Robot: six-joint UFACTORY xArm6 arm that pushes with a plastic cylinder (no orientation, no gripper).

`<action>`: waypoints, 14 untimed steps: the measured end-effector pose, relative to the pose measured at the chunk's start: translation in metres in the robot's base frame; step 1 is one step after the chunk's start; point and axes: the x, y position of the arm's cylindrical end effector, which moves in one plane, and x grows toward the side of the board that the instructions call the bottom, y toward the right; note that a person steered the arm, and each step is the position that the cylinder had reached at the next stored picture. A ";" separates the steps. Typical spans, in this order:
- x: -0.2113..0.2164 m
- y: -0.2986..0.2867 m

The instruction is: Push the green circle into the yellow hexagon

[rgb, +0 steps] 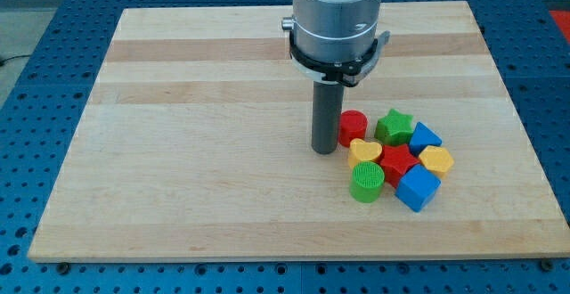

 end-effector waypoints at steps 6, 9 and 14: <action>0.065 0.000; 0.069 -0.009; 0.069 0.101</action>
